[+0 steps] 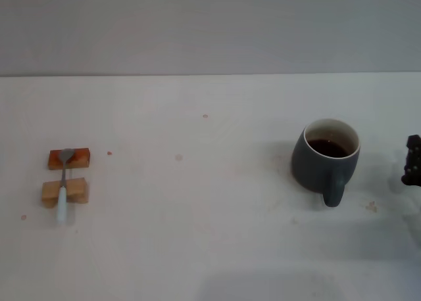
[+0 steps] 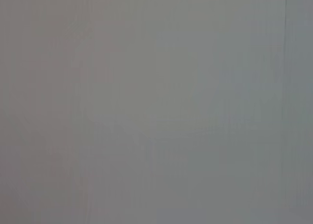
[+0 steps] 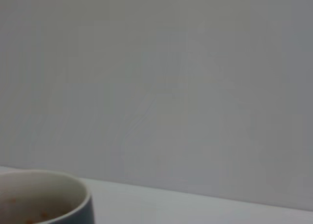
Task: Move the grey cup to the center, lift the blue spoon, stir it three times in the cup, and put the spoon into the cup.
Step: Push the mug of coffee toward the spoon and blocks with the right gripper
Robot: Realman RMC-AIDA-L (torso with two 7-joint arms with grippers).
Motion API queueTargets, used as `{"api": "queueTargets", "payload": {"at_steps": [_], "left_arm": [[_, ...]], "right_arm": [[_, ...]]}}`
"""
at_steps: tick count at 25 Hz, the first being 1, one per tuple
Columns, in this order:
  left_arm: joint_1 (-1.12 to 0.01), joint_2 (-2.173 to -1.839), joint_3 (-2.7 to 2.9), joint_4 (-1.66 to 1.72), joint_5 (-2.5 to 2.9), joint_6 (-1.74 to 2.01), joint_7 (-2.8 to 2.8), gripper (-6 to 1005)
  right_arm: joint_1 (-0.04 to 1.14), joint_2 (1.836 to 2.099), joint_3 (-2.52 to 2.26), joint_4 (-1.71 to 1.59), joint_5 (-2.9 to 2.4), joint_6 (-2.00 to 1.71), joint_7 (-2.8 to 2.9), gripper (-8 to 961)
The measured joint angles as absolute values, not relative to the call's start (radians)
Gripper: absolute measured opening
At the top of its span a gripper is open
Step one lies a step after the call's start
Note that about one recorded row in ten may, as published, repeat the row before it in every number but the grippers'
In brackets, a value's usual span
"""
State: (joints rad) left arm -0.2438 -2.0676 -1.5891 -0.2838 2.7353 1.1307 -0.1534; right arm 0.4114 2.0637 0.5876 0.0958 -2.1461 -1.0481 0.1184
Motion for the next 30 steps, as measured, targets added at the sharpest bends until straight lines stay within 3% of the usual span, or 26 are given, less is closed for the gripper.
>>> {"api": "queueTargets", "payload": {"at_steps": [30], "left_arm": [[-0.261, -2.071, -1.589, -0.284, 2.730, 1.129, -0.187, 577]], "right_arm": [[0.547, 2.041, 0.265, -0.002, -2.146, -0.994, 0.319, -3]]}}
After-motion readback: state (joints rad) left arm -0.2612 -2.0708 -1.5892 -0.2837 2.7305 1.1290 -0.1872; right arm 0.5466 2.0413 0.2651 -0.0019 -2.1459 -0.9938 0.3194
